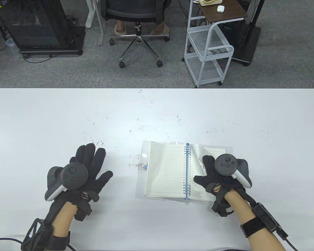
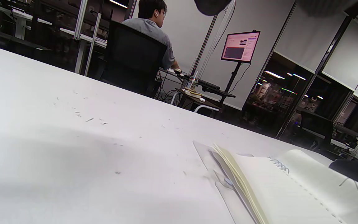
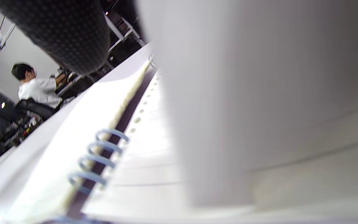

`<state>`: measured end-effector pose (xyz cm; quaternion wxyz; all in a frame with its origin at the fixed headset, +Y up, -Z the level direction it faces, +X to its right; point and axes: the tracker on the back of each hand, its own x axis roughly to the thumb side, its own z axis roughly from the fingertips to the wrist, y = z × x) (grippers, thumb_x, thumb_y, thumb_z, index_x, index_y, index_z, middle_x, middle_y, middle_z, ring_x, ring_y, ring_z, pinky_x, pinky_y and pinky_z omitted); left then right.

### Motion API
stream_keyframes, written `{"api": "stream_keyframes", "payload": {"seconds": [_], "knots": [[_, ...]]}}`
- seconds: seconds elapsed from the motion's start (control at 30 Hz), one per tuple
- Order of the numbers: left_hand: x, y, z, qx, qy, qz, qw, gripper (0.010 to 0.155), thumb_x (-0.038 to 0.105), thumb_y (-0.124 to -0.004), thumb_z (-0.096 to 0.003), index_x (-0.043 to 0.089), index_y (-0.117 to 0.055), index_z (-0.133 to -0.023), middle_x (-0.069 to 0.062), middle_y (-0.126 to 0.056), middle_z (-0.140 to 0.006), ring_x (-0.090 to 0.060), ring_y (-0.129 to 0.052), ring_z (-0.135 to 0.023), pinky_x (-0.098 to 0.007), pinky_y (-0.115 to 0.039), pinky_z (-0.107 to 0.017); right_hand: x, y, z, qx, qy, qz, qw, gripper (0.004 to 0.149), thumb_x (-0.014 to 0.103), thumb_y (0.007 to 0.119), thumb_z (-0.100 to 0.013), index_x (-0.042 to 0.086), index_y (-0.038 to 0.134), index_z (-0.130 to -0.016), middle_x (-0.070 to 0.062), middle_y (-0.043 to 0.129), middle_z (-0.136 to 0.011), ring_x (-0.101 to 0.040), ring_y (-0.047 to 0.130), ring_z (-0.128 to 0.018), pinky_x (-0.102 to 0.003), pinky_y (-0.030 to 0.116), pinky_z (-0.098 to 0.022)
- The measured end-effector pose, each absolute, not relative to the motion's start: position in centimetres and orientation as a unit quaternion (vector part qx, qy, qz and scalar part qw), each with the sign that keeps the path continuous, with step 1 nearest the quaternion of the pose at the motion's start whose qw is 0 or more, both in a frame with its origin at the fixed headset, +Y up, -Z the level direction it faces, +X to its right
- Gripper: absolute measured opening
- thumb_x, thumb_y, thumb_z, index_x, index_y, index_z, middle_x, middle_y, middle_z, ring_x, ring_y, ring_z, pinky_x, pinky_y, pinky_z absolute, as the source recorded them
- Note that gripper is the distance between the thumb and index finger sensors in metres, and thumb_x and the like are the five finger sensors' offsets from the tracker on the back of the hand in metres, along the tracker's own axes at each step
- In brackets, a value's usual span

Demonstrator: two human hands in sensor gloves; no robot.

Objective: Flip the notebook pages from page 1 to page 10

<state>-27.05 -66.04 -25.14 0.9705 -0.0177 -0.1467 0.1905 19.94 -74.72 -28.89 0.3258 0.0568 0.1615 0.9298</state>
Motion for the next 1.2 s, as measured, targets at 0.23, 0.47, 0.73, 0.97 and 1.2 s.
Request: {"api": "stream_keyframes", "payload": {"seconds": [0.23,0.47,0.73,0.97,1.2], "knots": [[-27.1,-66.0,-25.1,-0.017,-0.146,0.191,0.97,0.085,0.07,-0.063,-0.0439,0.026,-0.042,-0.114,-0.011,-0.022,-0.119,-0.048,-0.019,-0.114,-0.073,-0.031,-0.073,22.2,-74.3,-28.5,-0.047,0.139,0.861,0.488,0.093,0.053,0.083,-0.048,0.006,0.019,-0.098,-0.03,0.023,-0.103,-0.067,0.061,-0.084,-0.073,0.063,-0.054],[-27.2,-66.1,-25.1,-0.016,-0.145,0.192,0.971,0.085,0.07,-0.063,-0.0439,0.026,-0.042,-0.114,-0.011,-0.022,-0.119,-0.048,-0.019,-0.114,-0.073,-0.031,-0.073,23.5,-75.1,-27.7,-0.164,0.123,0.757,0.621,0.092,0.042,0.085,-0.047,-0.006,0.02,-0.093,-0.045,0.03,-0.091,-0.043,0.09,-0.072,-0.055,0.083,-0.047],[-27.3,-66.1,-25.2,-0.017,-0.144,0.192,0.971,0.085,0.069,-0.063,-0.044,0.026,-0.042,-0.114,-0.011,-0.022,-0.119,-0.048,-0.019,-0.114,-0.073,-0.031,-0.073,24.2,-75.0,-27.5,-0.212,0.099,0.74,0.631,0.077,0.038,0.088,-0.044,-0.01,0.048,-0.088,-0.037,0.074,-0.08,-0.02,0.11,-0.048,-0.04,0.095,-0.033],[-27.3,-66.1,-25.2,-0.017,-0.144,0.192,0.971,0.085,0.069,-0.063,-0.044,0.026,-0.042,-0.114,-0.011,-0.023,-0.119,-0.048,-0.019,-0.114,-0.073,-0.031,-0.073,24.0,-74.5,-27.8,-0.199,0.08,0.768,0.604,0.056,0.039,0.089,-0.044,0.004,0.07,-0.083,-0.019,0.096,-0.066,-0.013,0.112,-0.037,-0.037,0.096,-0.028],[-27.4,-66.0,-25.2,-0.016,-0.142,0.193,0.971,0.085,0.069,-0.063,-0.044,0.026,-0.042,-0.114,-0.011,-0.023,-0.119,-0.048,-0.019,-0.114,-0.073,-0.031,-0.073,21.9,-73.3,-29.2,-0.147,0.106,0.782,0.596,0.041,0.042,0.087,-0.046,0.012,0.082,-0.074,-0.015,0.104,-0.055,-0.012,0.114,-0.026,-0.037,0.097,-0.022]]}}
